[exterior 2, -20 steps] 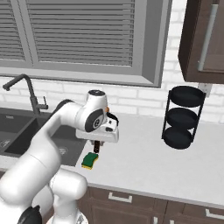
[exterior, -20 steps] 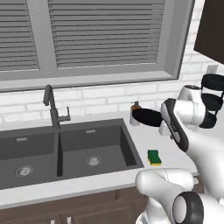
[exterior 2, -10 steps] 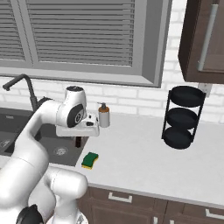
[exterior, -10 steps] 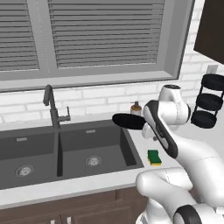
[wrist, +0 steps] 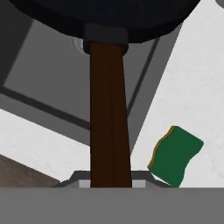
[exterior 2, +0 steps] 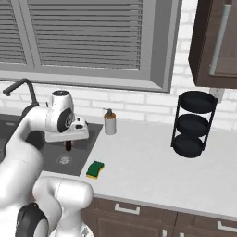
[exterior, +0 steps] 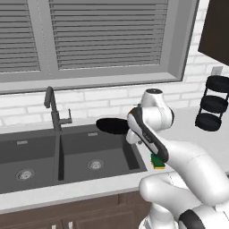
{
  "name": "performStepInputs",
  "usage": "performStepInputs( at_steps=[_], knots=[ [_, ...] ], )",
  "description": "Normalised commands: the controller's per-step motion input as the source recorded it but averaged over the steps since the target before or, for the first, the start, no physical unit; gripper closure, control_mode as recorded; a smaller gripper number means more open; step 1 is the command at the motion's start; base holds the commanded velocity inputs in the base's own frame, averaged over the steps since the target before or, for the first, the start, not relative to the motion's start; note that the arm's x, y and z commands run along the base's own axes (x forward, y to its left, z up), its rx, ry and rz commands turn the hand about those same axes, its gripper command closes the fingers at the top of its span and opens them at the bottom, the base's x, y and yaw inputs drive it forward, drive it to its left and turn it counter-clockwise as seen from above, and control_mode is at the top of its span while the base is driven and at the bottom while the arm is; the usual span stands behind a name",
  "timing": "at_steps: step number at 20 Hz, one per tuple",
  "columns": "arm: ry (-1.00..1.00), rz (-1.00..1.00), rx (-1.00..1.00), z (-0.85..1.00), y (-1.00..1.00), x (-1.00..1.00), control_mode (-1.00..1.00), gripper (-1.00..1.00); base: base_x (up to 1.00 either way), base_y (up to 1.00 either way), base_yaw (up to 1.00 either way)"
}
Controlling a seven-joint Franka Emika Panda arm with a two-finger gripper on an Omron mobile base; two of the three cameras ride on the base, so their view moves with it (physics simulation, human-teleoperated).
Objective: Pick the pan and sponge and place them into the sink. Then turn on the water.
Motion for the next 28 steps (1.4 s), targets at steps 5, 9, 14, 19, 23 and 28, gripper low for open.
performStepInputs(
  at_steps=[5, 9, 14, 19, 23, 28],
  knots=[
    [0.0, 0.1, -0.01, -0.26, 0.56, 0.42, -1.0, 1.0, 0.0, 0.0, 0.0],
    [0.0, 0.12, -0.03, -0.47, 0.52, 0.3, -1.0, 1.0, 0.0, 0.0, 0.0],
    [0.0, 0.12, -0.02, -0.42, 0.46, 0.35, -1.0, 1.0, 0.0, 0.0, 0.0],
    [0.0, 0.13, 0.0, -0.35, 0.23, 0.46, -1.0, 1.0, 0.0, 0.0, 0.0],
    [0.0, 0.08, 0.0, -0.5, 0.15, 0.26, -1.0, 1.0, 0.0, 0.0, 0.0],
    [0.0, 0.06, 0.0, -0.58, 0.17, 0.27, -1.0, 1.0, 0.0, 0.0, 0.0]
  ],
)
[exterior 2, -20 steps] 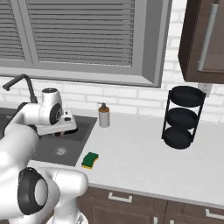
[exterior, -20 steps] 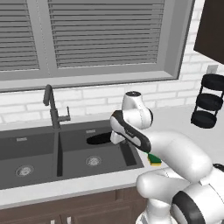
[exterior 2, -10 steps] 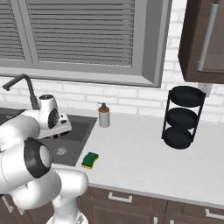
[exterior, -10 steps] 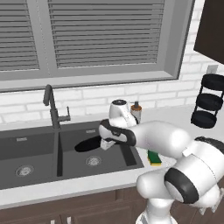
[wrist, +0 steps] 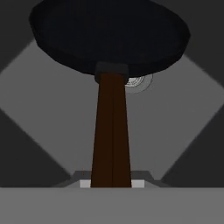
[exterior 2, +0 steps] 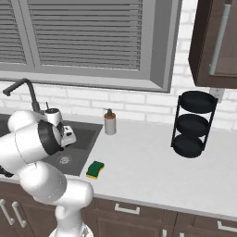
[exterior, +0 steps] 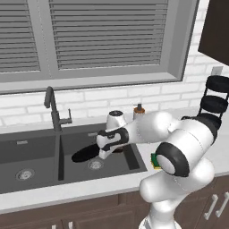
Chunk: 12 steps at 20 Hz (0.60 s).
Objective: Pick the pan and sponge and place them into the sink. Then turn on the water.
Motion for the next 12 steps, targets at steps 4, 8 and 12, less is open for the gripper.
performStepInputs(
  at_steps=[4, 8, 12],
  knots=[
    [0.0, 0.03, 0.0, -0.57, 0.38, 0.26, -1.0, 1.0, 0.0, 0.0, 0.0],
    [0.0, 0.02, 0.0, -0.47, 0.35, 0.33, -1.0, 1.0, 0.0, 0.0, 0.0],
    [0.0, 0.01, 0.0, -0.42, 0.08, 0.41, -1.0, 1.0, 0.0, 0.0, 0.0]
  ],
)
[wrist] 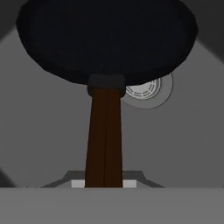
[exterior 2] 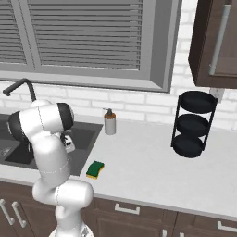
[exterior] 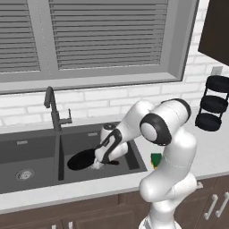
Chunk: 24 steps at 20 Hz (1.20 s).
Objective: Pick the pan and sponge and place them into the sink. Then turn on the water.
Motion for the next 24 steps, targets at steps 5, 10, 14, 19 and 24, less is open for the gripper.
performStepInputs(
  at_steps=[5, 10, 14, 19, 24],
  knots=[
    [0.0, 0.0, 0.0, -0.39, 0.0, 0.39, -1.0, 1.0, 0.0, 0.0, 0.0],
    [0.0, 0.0, 0.0, -0.13, 0.0, 0.46, -1.0, 1.0, 0.0, 0.0, 0.0],
    [0.0, 0.0, 0.0, 0.0, 0.0, 0.47, -1.0, 1.0, 0.0, 0.0, 0.0],
    [0.0, 0.0, 0.0, 0.0, 0.0, 0.12, -1.0, -1.0, 0.0, 0.0, 0.0],
    [0.0, 0.0, 0.0, 0.02, 0.0, 0.0, -1.0, -1.0, 0.0, 0.0, 0.0]
  ],
)
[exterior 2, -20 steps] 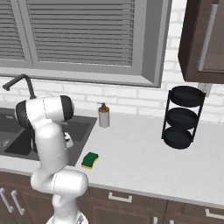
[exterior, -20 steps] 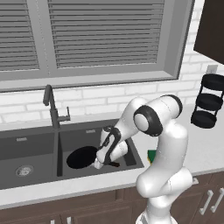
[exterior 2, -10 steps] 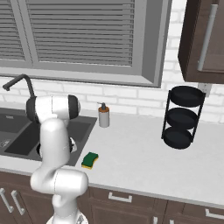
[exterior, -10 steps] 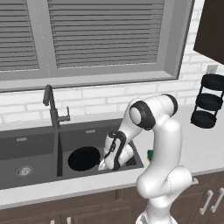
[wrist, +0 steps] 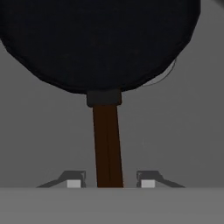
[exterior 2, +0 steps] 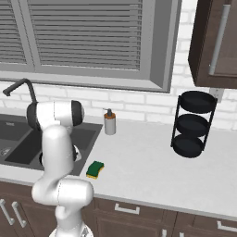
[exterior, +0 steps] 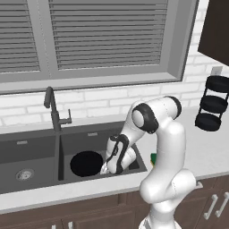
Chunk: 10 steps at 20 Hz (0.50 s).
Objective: Pick the pan and sponge and place them into the sink. Then turn on the water.
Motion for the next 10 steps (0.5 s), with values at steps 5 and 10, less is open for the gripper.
performStepInputs(
  at_steps=[5, 10],
  knots=[
    [0.0, 0.0, 0.0, 0.41, 0.0, 0.01, -1.0, -1.0, 0.0, 0.0, 0.0],
    [0.0, -0.07, 0.0, 0.82, 0.0, 0.0, -1.0, -1.0, 0.0, 0.0, 0.0]
  ],
)
